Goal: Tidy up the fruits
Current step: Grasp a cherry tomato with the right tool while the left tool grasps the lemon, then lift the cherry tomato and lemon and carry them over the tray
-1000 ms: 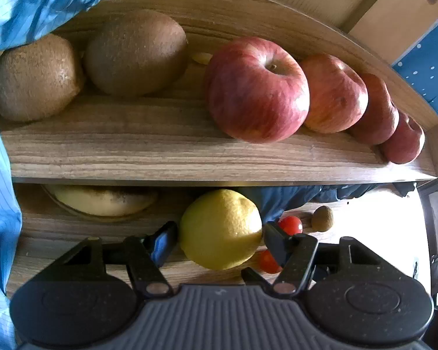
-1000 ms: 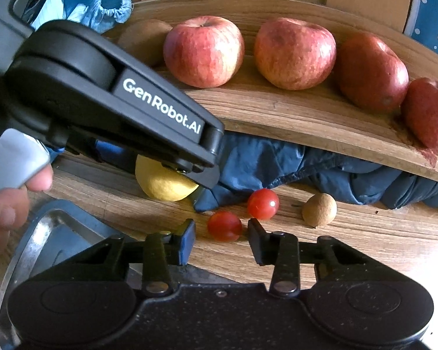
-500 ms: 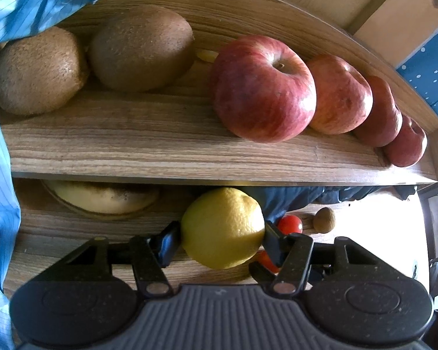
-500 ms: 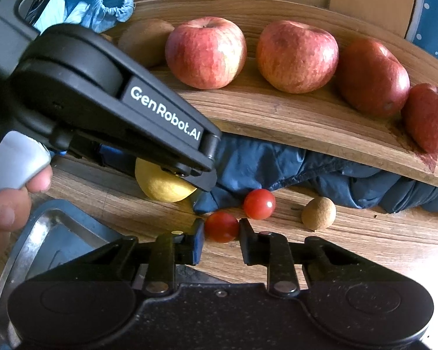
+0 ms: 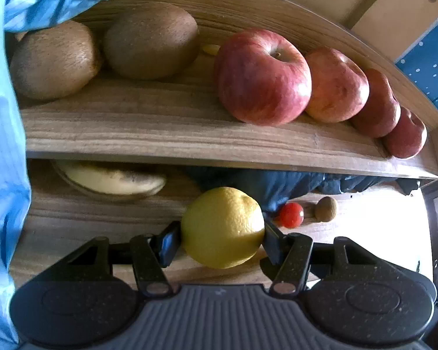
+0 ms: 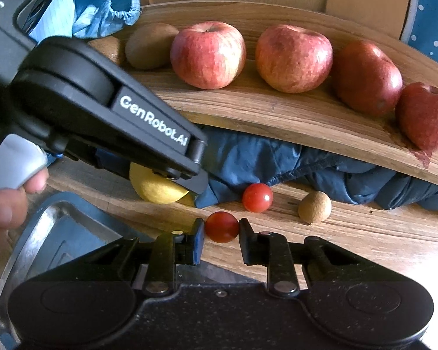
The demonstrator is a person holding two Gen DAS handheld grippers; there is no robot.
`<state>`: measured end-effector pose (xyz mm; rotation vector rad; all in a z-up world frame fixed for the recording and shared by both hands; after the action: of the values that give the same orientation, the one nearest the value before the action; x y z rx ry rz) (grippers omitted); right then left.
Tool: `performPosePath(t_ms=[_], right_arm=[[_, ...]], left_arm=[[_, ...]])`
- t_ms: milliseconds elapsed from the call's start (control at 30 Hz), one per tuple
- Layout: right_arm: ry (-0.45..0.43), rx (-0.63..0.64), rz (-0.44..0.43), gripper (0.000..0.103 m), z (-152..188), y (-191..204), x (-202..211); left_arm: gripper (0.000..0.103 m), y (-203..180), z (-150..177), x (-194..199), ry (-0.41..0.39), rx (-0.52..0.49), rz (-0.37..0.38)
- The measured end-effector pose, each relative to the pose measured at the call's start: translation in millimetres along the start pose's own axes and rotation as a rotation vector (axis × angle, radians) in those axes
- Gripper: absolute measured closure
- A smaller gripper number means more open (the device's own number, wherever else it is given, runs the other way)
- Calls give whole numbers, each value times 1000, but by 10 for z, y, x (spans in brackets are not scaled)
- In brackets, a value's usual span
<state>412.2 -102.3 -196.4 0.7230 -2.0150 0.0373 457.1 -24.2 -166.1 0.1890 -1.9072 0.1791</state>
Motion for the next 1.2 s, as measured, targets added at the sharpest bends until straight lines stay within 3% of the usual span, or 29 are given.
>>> performPosePath(t_ms=[400,1200], right_arm=[[-56,13,15,77,20,-84,360],[-23,16,29,77,820,-267,1131]], left_arm=[[40,-123,187,235,-36,15,-1],[40,-715,856,426,9,-29,14]])
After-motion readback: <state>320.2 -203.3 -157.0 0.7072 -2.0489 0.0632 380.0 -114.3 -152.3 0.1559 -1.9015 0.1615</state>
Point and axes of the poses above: each gripper's, at about its wrist camera, not at the fingertips, and x roughly against the way its jaws point, y to its left, z to its underside, the point moved 9 cm from there along -x, roughly the way its jaws point, and after that the axes turned 15 degrees about -z, right-handed, at the moved point
